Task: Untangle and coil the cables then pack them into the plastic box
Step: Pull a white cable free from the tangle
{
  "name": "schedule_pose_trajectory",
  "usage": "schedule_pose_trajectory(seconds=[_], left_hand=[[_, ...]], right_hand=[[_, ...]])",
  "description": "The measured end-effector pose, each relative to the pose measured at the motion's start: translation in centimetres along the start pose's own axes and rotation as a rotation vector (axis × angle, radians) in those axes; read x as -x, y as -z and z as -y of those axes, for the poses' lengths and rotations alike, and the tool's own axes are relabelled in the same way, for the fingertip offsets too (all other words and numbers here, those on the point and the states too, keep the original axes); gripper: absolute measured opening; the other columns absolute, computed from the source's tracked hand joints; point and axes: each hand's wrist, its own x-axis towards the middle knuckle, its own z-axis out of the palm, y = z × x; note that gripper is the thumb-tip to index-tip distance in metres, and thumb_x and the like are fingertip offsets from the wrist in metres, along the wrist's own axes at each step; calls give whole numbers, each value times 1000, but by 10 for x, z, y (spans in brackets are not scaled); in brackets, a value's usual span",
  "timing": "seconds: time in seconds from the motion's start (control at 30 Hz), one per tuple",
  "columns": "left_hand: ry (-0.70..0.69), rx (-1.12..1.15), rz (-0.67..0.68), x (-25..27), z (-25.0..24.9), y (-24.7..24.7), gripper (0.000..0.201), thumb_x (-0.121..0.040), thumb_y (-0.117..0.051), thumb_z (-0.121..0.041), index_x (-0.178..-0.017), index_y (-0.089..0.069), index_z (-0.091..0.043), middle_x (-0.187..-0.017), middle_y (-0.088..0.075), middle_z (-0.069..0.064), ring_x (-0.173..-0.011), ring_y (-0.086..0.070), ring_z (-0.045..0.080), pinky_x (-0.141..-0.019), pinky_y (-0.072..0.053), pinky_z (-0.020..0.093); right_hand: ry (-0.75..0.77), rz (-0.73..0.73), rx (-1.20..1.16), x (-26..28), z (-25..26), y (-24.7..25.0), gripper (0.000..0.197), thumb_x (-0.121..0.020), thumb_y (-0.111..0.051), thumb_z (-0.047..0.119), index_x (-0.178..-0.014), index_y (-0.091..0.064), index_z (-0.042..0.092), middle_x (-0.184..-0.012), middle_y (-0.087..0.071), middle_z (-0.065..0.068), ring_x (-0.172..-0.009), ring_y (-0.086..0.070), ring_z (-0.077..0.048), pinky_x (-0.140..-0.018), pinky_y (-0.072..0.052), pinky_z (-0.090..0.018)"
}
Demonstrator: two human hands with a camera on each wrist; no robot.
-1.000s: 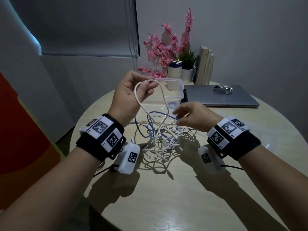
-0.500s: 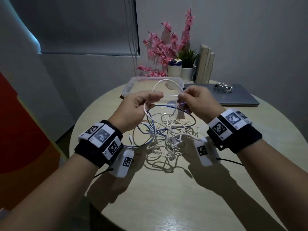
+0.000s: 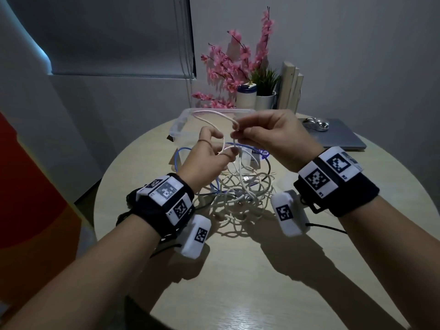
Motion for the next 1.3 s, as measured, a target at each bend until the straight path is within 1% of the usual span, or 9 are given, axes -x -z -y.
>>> schedule_pose_trajectory(seconds=[0.17, 0.27, 0.37, 0.47, 0.6, 0.83, 1.03, 1.2, 1.3], left_hand=[[-79, -37, -24, -4, 1, -5, 21, -90, -62, -8, -84, -67, -28, -82, -69, 1, -78, -61, 11, -78, -48, 29], [-58, -68, -91, -4, 1, -4, 18, -89, -65, -16, -75, -68, -27, -70, -63, -7, -63, -52, 5, -64, -43, 20], [-53, -5, -118, -7, 1, -2, 10, -88, -64, -10, -82, -70, -15, -73, -64, -3, -66, -54, 3, -65, -43, 15], [-83, 34, -136, -9, -3, 0, 11, -89, -63, -12, -80, -67, -15, -75, -63, 1, -68, -54, 6, -65, -44, 16], [-144, 33, -135, -12, -10, 4, 13, -91, -60, -13, -80, -66, -16, -79, -67, 1, -78, -61, 10, -80, -51, 24], [-247, 119, -99, -7, -17, 5, 16, -94, -55, -6, -82, -63, -13, -81, -67, 3, -79, -60, 12, -78, -51, 21], [-184, 261, -146, -5, -18, 10, 20, -96, -52, -6, -79, -60, -15, -77, -70, -1, -75, -65, 19, -79, -53, 38], [-126, 288, -210, -6, -17, 20, 20, -98, -47, -6, -82, -53, -16, -85, -67, 8, -69, -66, 17, -72, -55, 31], [-113, 203, -228, -7, -11, 24, 21, -98, -47, -5, -81, -53, -16, -89, -66, 10, -70, -65, 16, -63, -54, 21]], right_hand=[[-2, 49, 72, 2, -6, -3, 28, -84, -54, -17, -105, -65, -1, -84, -69, -11, -79, -68, -22, -80, -58, -34], [-89, 8, 79, 2, -15, -2, 16, -85, -60, -7, -98, -61, 3, -86, -63, -11, -80, -66, -25, -76, -59, -41], [-185, 24, 219, 0, -27, -1, 27, -77, -75, 7, -90, -51, 10, -82, -58, -11, -76, -63, -25, -75, -58, -46], [-212, 90, 577, -3, -35, -1, 29, -71, -82, 17, -85, -57, 17, -82, -62, 0, -79, -61, -16, -80, -54, -39], [-203, 76, 586, -4, -42, 3, 28, -75, -79, 18, -96, -61, 20, -95, -64, 4, -96, -63, -14, -91, -51, -32], [-186, 38, 686, -8, -48, 5, 34, -81, -73, 28, -110, -57, 20, -123, -59, -2, -114, -54, -15, -101, -43, -34], [-165, 10, 841, -12, -47, 4, 25, -81, -72, 35, -100, -66, 22, -113, -49, -3, -101, -51, -16, -84, -38, -25], [-140, -4, 777, -12, -40, 8, 14, -92, -60, 30, -92, -68, 19, -95, -55, 2, -90, -54, -17, -64, -38, -24], [-114, -62, 682, -13, -33, 14, 19, -94, -56, 28, -92, -71, 16, -86, -67, -5, -83, -60, -30, -66, -45, -30]])
